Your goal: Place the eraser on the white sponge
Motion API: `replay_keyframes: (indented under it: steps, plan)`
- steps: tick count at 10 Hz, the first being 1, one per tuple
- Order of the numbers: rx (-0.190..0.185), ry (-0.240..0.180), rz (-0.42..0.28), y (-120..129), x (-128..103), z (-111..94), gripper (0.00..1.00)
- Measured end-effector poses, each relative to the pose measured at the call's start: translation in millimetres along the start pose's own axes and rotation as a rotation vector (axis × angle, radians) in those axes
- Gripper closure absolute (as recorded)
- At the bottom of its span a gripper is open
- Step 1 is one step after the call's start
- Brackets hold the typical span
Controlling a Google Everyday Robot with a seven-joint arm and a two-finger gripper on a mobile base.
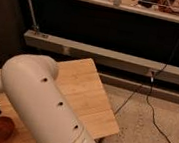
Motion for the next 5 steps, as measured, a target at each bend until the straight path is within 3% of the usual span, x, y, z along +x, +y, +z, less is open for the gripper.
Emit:
replay_keyframes:
  steps: [3, 5]
  plan:
    - [0.052, 0.04, 0.011, -27.6, 12.2, -44.9, 1.0]
    - [0.08, 0.061, 0.018, -44.1, 25.0, -58.7, 1.0]
